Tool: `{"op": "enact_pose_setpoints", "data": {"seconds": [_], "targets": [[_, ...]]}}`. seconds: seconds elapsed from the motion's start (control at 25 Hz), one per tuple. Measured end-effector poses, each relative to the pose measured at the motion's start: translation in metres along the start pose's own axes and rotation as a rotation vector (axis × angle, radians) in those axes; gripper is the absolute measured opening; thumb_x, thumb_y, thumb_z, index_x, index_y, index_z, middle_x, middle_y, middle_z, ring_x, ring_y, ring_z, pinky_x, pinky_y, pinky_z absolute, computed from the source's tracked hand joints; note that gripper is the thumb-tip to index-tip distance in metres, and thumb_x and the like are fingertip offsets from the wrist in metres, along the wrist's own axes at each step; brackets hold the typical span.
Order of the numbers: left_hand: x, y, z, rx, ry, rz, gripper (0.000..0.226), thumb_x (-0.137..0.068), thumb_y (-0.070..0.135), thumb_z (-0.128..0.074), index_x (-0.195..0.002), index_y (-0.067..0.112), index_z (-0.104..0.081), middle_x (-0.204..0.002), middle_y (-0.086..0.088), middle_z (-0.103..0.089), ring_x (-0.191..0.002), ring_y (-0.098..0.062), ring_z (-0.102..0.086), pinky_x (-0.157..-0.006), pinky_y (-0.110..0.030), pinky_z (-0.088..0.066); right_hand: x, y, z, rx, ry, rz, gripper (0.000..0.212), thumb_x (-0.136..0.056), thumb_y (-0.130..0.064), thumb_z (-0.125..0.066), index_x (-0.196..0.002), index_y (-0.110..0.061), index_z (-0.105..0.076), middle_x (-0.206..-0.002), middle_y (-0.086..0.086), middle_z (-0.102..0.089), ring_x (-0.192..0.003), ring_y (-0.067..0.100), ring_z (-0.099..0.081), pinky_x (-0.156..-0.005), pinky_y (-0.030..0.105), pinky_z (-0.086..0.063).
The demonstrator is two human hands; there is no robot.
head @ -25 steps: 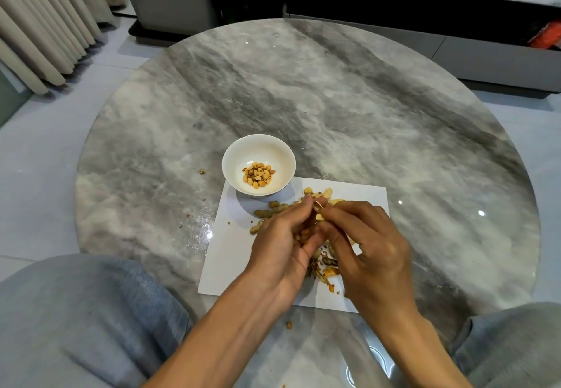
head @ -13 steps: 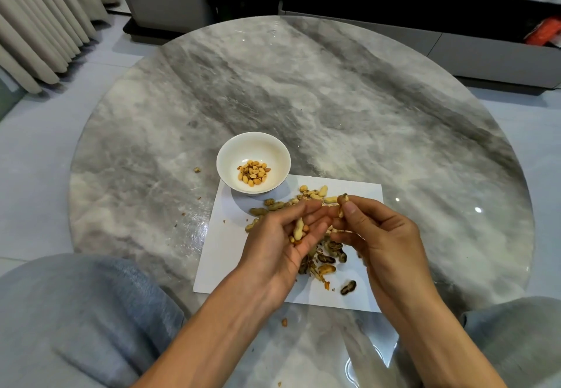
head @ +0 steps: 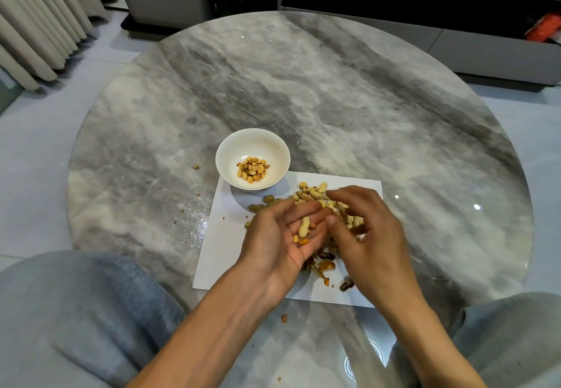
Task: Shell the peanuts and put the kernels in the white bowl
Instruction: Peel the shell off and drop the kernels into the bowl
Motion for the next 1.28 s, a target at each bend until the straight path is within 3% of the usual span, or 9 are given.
{"op": "enact_pose_setpoints", "data": {"seconds": [0.08,0.16,0.32,0.44,0.6,0.72,0.88,1.08,1.28], "targets": [[-0.001,-0.001,0.001,0.001,-0.024,-0.001,0.037,-0.101,0.023,-0.047,-0.115,-0.004,-0.066,-0.108,-0.017,-0.072,-0.093,-0.022,-0.068,-0.087,-0.034,-0.054,0.0,0.001,-0.006,0.137,-0.09,0.296,0.039,-0.089,-0.004,-0.062,-0.121,-0.024,-0.068,-0.12,-0.01,-0.066,-0.105,0.011,-0.056,-0.089,0.025,-0.046],[0.0,-0.002,0.001,-0.003,-0.039,0.01,0.035,-0.101,0.025,-0.047,-0.108,-0.001,-0.069,-0.098,-0.014,-0.073,-0.085,-0.02,-0.07,-0.081,-0.033,-0.056,-0.002,0.004,-0.009,0.233,-0.126,0.402,0.034,-0.087,-0.009,-0.063,-0.117,-0.024,-0.071,-0.117,-0.008,-0.068,-0.097,0.02,-0.056,-0.081,0.033,-0.05],[0.001,0.0,-0.001,0.017,-0.045,0.041,0.037,-0.101,0.026,-0.049,-0.108,-0.005,-0.068,-0.094,-0.018,-0.072,-0.073,-0.021,-0.072,-0.062,-0.029,-0.059,-0.003,0.001,-0.004,0.169,-0.11,0.312,0.011,-0.09,-0.028,-0.065,-0.096,-0.025,-0.073,-0.105,-0.016,-0.068,-0.093,0.012,-0.053,-0.079,0.026,-0.047],[0.001,0.001,0.0,-0.034,-0.038,0.032,0.041,-0.101,0.028,-0.047,-0.117,-0.006,-0.065,-0.112,-0.023,-0.071,-0.094,-0.026,-0.07,-0.081,-0.031,-0.06,-0.004,-0.001,0.002,-0.116,-0.068,0.06,0.004,-0.092,-0.023,-0.069,-0.092,-0.027,-0.07,-0.093,-0.016,-0.068,-0.091,0.006,-0.06,-0.076,0.019,-0.046],[0.001,0.0,0.0,-0.059,-0.001,0.02,0.042,-0.103,0.026,-0.046,-0.12,-0.008,-0.063,-0.112,-0.024,-0.071,-0.107,-0.029,-0.07,-0.089,-0.033,-0.058,-0.005,0.008,0.009,-0.018,0.03,-0.13,0.006,-0.09,-0.025,-0.072,-0.096,-0.024,-0.072,-0.087,-0.017,-0.066,-0.075,0.003,-0.061,-0.068,0.021,-0.045],[0.001,0.001,0.001,-0.036,-0.009,0.022,0.043,-0.103,0.027,-0.045,-0.12,-0.008,-0.063,-0.11,-0.023,-0.072,-0.1,-0.026,-0.072,-0.084,-0.031,-0.059,-0.002,0.002,0.007,0.106,0.038,0.037,0.016,-0.09,-0.026,-0.072,-0.106,-0.024,-0.073,-0.094,-0.013,-0.066,-0.084,0.009,-0.058,-0.074,0.027,-0.047],[0.002,0.002,0.001,-0.032,-0.009,0.03,0.045,-0.101,0.031,-0.045,-0.116,-0.007,-0.066,-0.098,-0.018,-0.074,-0.064,-0.016,-0.067,-0.064,-0.025,-0.057,0.0,-0.002,0.001,0.207,-0.154,0.209,0.017,-0.086,-0.028,-0.066,-0.101,-0.029,-0.075,-0.088,-0.012,-0.06,-0.083,0.012,-0.054,-0.067,0.022,-0.041],[0.002,0.0,0.0,-0.04,-0.045,0.019,0.038,-0.098,0.021,-0.05,-0.118,-0.008,-0.065,-0.11,-0.023,-0.072,-0.089,-0.024,-0.07,-0.082,-0.029,-0.058,-0.001,-0.001,0.0,0.218,-0.107,0.155,0.004,-0.091,-0.018,-0.069,-0.089,-0.02,-0.067,-0.082,-0.012,-0.058,-0.074,0.009,-0.053,-0.062,0.021,-0.038],[0.003,-0.002,-0.001,-0.145,-0.052,-0.036,0.025,-0.092,0.004,-0.057,-0.111,-0.006,-0.07,-0.108,-0.022,-0.073,-0.106,-0.028,-0.071,-0.092,-0.032,-0.056,-0.001,-0.009,0.007,-0.153,0.016,-0.06,0.021,-0.082,-0.005,-0.073,-0.083,-0.025,-0.076,-0.07,-0.007,-0.07,-0.061,0.01,-0.062,-0.058,0.027,-0.054]]}}
Point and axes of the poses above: each hand's wrist, its own x-axis away from the middle knuckle, its own z-axis out of the back of the hand, y = z × x, the point moved 1 cm from there along -x, towards the middle knuckle
